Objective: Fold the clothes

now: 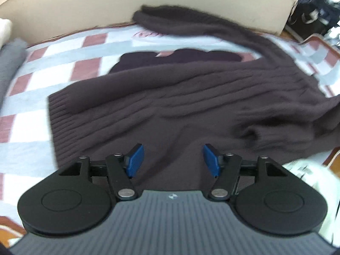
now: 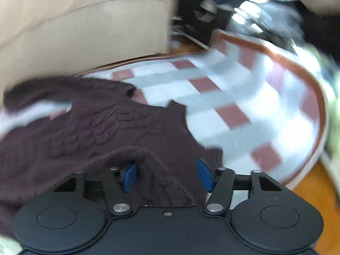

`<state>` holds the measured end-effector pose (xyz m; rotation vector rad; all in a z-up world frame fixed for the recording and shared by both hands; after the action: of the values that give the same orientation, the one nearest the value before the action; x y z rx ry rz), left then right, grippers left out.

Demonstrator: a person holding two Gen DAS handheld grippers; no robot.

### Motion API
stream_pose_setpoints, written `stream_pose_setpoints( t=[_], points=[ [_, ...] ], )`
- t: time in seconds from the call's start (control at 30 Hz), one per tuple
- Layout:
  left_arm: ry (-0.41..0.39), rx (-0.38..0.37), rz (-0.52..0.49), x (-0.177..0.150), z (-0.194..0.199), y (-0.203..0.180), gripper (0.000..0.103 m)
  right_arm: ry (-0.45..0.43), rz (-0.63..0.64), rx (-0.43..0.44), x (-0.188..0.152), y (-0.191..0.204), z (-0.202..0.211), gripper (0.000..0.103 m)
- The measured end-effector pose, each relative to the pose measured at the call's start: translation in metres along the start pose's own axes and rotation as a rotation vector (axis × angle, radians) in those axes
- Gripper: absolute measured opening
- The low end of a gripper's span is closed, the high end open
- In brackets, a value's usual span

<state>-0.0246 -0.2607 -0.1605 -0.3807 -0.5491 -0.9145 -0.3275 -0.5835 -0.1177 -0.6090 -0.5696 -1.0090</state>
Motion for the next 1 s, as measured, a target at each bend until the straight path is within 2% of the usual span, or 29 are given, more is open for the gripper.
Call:
stream_pose_setpoints(
  t=[0.03,0.1,0.13,0.2,0.27,0.33,0.4,0.47,0.5,0.57,0.6,0.63,0.67,0.7,0.77,0.8,0.87,0.93,0.97,1.0],
  points=[
    [0.033,0.016,-0.011,-0.002,0.001,0.007,0.069,0.035,0.112,-0.047,-0.007,0.004,-0.005,0.057],
    [0.074,0.065,-0.017,-0.003,0.005,0.025,0.069,0.089,0.16,-0.071,-0.025,0.006,-0.004,0.057],
    [0.063,0.067,-0.006,-0.002,0.011,0.033,0.069,0.096,0.128,-0.059,-0.03,0.005,0.002,0.057],
    [0.049,0.009,0.041,-0.003,0.023,0.048,0.074,0.097,0.04,-0.025,-0.036,0.003,0.018,0.057],
    [0.05,-0.05,0.101,-0.009,0.032,0.062,0.076,0.09,-0.055,0.056,-0.038,0.01,0.037,0.057],
    [0.095,-0.091,0.117,-0.018,0.033,0.066,0.078,0.081,-0.15,0.144,-0.038,0.017,0.057,0.057],
    [0.136,-0.132,0.128,-0.027,0.035,0.07,0.078,0.086,-0.166,0.272,-0.037,0.042,0.074,0.057],
    [0.104,-0.164,0.049,-0.029,0.037,0.064,0.079,0.077,-0.118,0.409,-0.031,0.077,0.088,0.058],
    [0.08,-0.156,0.002,-0.031,0.037,0.059,0.079,0.077,-0.077,0.469,-0.029,0.096,0.093,0.059],
    [0.021,-0.13,-0.081,-0.034,0.033,0.051,0.079,0.081,0.02,0.533,-0.028,0.133,0.095,0.059],
    [-0.008,-0.109,-0.101,-0.035,0.03,0.047,0.076,0.086,0.063,0.542,-0.028,0.148,0.093,0.059],
    [-0.035,-0.089,-0.119,-0.035,0.03,0.044,0.067,0.094,0.084,0.538,-0.029,0.158,0.089,0.059],
    [-0.063,-0.069,-0.139,-0.035,0.029,0.04,0.037,0.103,0.1,0.531,-0.03,0.166,0.083,0.059],
    [-0.087,-0.047,-0.174,-0.033,0.032,0.037,0.018,0.112,0.116,0.524,-0.031,0.174,0.078,0.059],
    [-0.157,-0.019,-0.221,-0.024,0.048,0.035,0.016,0.119,0.132,0.523,-0.032,0.181,0.07,0.059],
    [-0.192,-0.022,-0.202,-0.018,0.061,0.04,0.015,0.123,0.145,0.513,-0.031,0.183,0.068,0.059],
    [-0.269,-0.083,-0.077,-0.007,0.096,0.053,0.014,0.134,0.153,0.503,-0.027,0.182,0.071,0.06],
    [-0.317,-0.192,0.063,-0.006,0.126,0.067,0.013,0.133,0.127,0.543,-0.019,0.18,0.081,0.06],
    [-0.318,-0.236,0.103,-0.011,0.135,0.074,0.011,0.144,0.104,0.578,-0.017,0.179,0.084,0.06],
    [-0.291,-0.238,0.12,-0.019,0.137,0.08,0.011,0.158,0.078,0.615,-0.016,0.178,0.086,0.06]
  ],
)
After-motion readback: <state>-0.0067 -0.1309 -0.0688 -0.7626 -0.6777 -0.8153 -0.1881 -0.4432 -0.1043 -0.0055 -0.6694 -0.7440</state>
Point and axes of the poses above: each gripper's, at about its wrist camera, not at the fingertips, and z roughly against the way its jaws point, y to its left, x to its top, the point moved 8 cm from there along -z, roughly the way its jaws point, and after that the axes turned 4 degrees about -y, right-handed, at the moved point
